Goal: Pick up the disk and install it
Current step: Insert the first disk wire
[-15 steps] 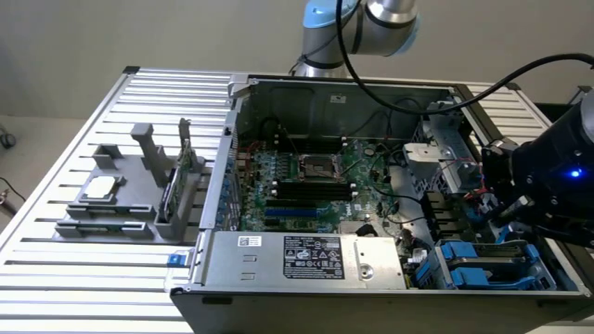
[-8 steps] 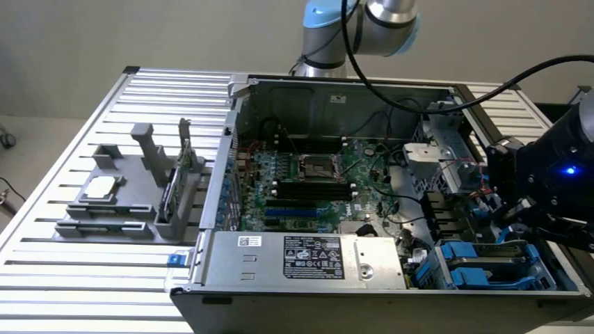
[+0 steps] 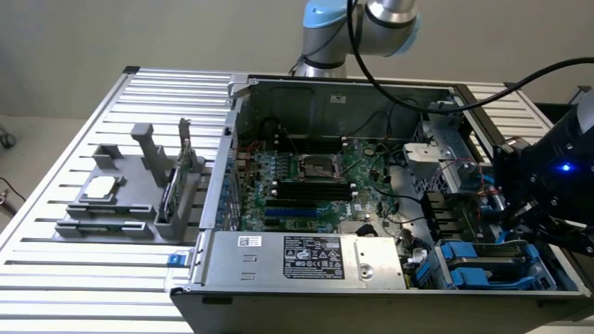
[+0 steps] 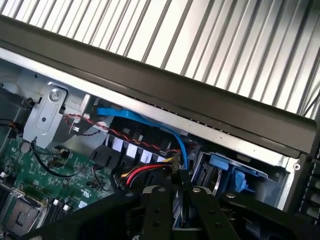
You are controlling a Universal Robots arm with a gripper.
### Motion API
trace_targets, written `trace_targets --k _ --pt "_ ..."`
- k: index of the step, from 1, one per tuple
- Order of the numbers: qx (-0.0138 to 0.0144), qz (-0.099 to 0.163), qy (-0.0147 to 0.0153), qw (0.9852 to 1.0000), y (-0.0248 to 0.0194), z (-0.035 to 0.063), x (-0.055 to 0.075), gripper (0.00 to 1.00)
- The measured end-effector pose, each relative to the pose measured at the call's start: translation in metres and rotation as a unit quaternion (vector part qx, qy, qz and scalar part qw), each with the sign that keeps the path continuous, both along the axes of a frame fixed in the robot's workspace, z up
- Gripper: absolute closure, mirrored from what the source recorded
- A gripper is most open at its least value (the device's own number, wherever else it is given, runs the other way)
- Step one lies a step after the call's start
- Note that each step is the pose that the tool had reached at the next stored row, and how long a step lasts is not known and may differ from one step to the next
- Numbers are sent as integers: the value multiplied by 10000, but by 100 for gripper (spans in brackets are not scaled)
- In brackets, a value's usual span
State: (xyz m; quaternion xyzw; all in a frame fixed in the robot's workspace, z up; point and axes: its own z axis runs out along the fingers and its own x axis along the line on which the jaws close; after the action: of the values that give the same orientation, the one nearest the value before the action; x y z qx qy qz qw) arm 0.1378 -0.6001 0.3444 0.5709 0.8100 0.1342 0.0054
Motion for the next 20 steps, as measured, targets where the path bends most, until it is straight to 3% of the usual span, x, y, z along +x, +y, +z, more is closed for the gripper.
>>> trace_targets --k 4,13,17,20 --pt "-3 -77 1 10000 -17 2 -4 82" --pt "-7 -98 0 10000 -116 1 -93 82" --pt "-14 -120 0 9999 -131 1 -138 82" --pt "-36 -176 0 9998 -132 -2 -160 82"
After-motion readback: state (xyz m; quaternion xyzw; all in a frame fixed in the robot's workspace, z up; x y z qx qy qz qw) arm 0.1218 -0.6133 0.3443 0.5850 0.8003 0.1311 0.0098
